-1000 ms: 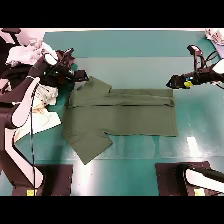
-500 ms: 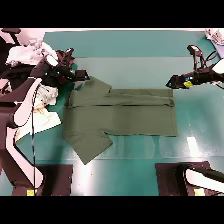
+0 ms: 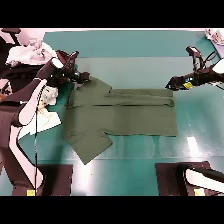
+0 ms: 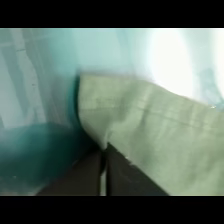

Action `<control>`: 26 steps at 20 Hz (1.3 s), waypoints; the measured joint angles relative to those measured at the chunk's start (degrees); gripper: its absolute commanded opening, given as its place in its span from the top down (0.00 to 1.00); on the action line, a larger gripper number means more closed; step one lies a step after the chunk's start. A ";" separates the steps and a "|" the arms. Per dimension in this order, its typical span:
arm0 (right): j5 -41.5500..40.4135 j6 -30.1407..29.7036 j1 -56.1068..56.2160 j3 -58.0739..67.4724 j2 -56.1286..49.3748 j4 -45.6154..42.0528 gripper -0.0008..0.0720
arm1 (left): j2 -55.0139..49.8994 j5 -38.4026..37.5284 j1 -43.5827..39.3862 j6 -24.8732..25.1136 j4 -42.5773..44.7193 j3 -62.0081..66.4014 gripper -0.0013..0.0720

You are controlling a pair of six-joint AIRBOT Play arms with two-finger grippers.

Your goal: Fold the shirts.

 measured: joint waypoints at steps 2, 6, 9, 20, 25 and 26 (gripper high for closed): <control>0.26 0.02 0.00 0.00 0.00 0.02 0.43 | 0.07 -0.39 -0.09 0.26 -0.44 1.51 0.95; 0.70 0.02 0.00 0.00 0.00 0.00 0.43 | 2.89 -6.10 -0.07 -1.05 -1.05 5.70 0.95; 0.81 0.02 0.00 0.00 0.00 0.00 0.43 | 7.17 -15.23 -0.07 -3.08 -1.25 7.13 0.95; 3.48 0.02 0.00 0.00 0.00 0.15 0.43 | 23.87 -36.74 -0.20 -5.92 -0.83 -7.28 0.95; 5.18 0.02 0.63 0.00 0.00 1.14 0.43 | 29.03 -28.70 -0.17 -3.32 -1.53 -27.21 0.95; 5.42 0.02 1.05 0.00 0.00 1.25 0.43 | 29.42 -27.50 -0.17 -2.58 -2.29 -30.16 0.95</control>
